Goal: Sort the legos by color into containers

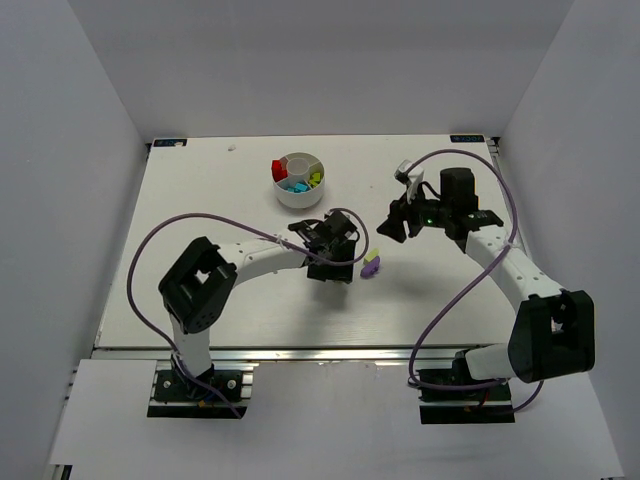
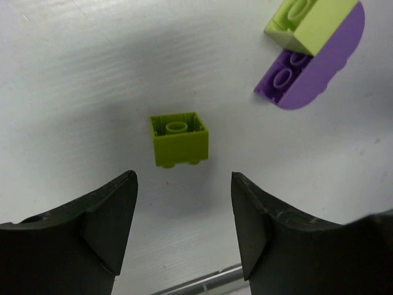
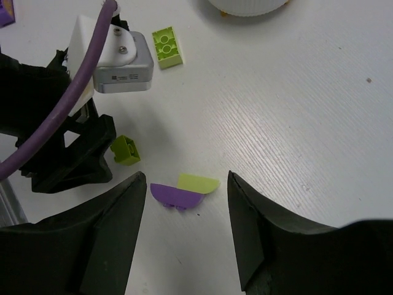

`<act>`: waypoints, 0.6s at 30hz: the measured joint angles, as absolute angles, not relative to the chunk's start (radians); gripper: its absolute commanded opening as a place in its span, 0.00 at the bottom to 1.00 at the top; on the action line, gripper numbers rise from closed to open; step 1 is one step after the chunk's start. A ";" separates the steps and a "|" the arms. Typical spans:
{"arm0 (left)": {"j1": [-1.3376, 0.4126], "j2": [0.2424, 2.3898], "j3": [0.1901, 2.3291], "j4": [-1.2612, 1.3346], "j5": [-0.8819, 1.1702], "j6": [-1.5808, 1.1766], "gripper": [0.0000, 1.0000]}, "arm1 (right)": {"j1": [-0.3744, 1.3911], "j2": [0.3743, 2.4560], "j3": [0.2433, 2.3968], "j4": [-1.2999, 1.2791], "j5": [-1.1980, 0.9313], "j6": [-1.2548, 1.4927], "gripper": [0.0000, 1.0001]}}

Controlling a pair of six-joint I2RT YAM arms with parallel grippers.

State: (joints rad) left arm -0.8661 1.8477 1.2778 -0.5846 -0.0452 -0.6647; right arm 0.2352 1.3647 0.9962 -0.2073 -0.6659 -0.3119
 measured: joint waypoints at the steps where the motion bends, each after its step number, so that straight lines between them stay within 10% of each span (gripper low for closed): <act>1: -0.867 1.858 1.288 -0.587 -0.058 -0.667 0.72 | 0.235 1.364 0.990 -0.203 -0.668 -0.308 0.61; 13: -0.868 1.964 1.391 -0.621 -0.148 -0.651 0.57 | 0.223 1.337 0.950 -0.199 -0.669 -0.288 0.60; 18: -0.868 1.966 1.393 -0.637 -0.165 -0.645 0.37 | 0.223 1.318 0.941 -0.191 -0.669 -0.287 0.60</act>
